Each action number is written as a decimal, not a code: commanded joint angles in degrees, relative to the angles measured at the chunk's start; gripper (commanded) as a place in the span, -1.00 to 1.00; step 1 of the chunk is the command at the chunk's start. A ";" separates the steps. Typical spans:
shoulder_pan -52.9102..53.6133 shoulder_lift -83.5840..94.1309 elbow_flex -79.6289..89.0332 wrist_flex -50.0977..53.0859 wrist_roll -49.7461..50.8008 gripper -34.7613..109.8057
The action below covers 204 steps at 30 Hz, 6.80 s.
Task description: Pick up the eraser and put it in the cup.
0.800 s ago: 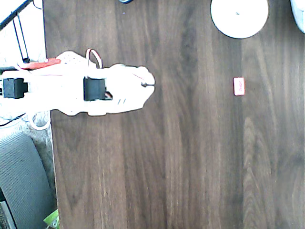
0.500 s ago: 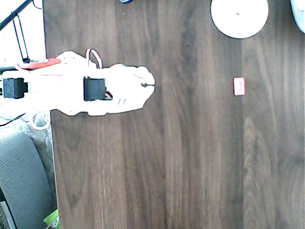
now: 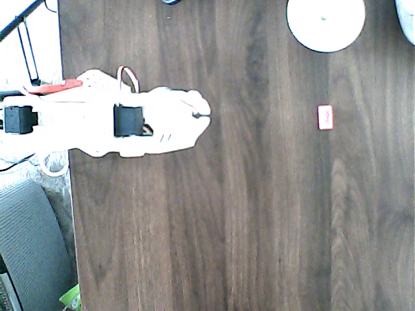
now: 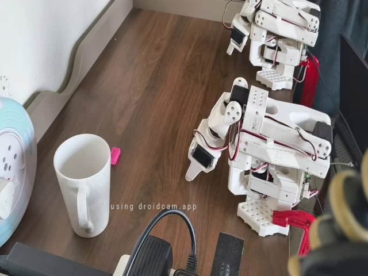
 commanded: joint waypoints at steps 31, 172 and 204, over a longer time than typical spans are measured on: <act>2.02 2.55 -4.04 0.00 2.29 -0.52; -16.52 -28.39 -59.77 -1.58 32.52 -0.52; -7.03 2.64 0.53 0.44 -0.18 -0.51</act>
